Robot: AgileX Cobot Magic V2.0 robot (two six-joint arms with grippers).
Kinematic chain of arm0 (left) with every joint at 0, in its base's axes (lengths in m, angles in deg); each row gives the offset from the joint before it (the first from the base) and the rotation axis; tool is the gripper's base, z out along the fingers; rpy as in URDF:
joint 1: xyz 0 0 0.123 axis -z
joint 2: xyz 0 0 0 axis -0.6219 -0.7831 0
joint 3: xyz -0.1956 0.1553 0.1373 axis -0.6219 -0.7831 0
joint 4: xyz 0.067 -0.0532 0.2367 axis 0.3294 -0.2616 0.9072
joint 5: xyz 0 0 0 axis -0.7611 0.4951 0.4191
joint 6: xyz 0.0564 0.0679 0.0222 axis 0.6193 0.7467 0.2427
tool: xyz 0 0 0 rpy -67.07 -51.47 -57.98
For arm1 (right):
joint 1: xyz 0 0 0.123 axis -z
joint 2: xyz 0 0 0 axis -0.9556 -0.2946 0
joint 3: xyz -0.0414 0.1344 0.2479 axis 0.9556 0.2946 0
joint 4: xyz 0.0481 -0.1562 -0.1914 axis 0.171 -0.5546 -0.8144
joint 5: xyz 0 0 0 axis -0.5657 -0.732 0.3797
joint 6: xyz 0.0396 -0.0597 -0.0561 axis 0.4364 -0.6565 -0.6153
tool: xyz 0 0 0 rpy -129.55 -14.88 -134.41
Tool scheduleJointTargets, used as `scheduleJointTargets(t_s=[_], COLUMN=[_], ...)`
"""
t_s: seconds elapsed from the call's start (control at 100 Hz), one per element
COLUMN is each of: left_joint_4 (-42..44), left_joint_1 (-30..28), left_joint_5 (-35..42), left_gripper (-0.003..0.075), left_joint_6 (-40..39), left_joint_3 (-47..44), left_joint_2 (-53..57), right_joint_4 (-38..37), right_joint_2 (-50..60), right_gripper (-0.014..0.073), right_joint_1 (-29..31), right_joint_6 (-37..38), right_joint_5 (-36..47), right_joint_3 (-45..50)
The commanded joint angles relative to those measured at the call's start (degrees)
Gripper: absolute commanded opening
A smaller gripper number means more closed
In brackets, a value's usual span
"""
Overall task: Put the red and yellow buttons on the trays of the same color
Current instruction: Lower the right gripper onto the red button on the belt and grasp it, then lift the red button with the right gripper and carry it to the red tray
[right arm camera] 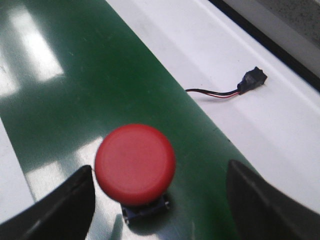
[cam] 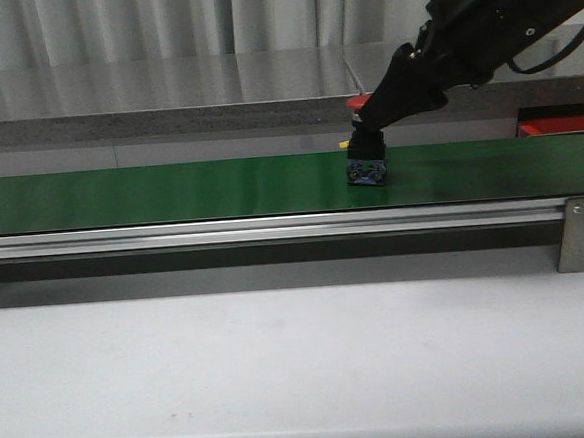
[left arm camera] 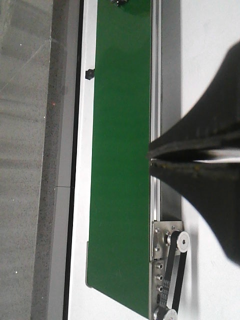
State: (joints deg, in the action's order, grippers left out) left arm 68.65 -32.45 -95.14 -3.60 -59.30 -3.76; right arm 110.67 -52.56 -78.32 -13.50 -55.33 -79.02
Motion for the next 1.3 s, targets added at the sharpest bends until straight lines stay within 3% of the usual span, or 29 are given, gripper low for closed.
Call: scheduleJointTargets(t_s=[0.0,0.14,0.2,0.37,0.44,0.74,1.05,1.29], left_joint_4=[-0.7,-0.7,-0.7,-0.7,-0.7,-0.7,-0.7,-0.7], left_joint_1=[0.5,0.5,0.5,0.5,0.5,0.5,0.5,0.5], left_joint_5=[4.3,4.3,4.3,4.3,4.3,4.3,4.3,4.3], left_gripper=[-0.0020,-0.0020,-0.0020,-0.0020,-0.0020,-0.0020,-0.0020,-0.0020], left_joint_6=[-0.3,-0.3,-0.3,-0.3,-0.3,-0.3,-0.3,-0.3], left_joint_3=[1.6,1.6,1.6,1.6,1.6,1.6,1.6,1.6], left_joint_2=[-0.2,-0.2,-0.2,-0.2,-0.2,-0.2,-0.2,-0.2], right_joint_4=[3.0,3.0,3.0,0.7,-0.2,-0.2,1.4,8.6], right_joint_2=[1.7,0.3,0.2,0.2,0.3,2.4,1.9,-3.4], right_gripper=[0.0539,0.0537,0.0498,0.0165,0.0090,0.0084,0.0084,0.0084], right_joint_1=[-0.3,-0.7,-0.7,-0.7,-0.7,2.2,14.5,23.0], right_joint_6=[-0.6,-0.6,-0.6,-0.6,-0.5,0.1,1.8,1.8], right_joint_5=[-1.6,-1.5,-0.9,-0.4,-0.4,6.4,10.3,11.0], right_joint_3=[-2.7,-4.1,-4.1,-4.1,-4.1,-7.7,-15.5,-19.6])
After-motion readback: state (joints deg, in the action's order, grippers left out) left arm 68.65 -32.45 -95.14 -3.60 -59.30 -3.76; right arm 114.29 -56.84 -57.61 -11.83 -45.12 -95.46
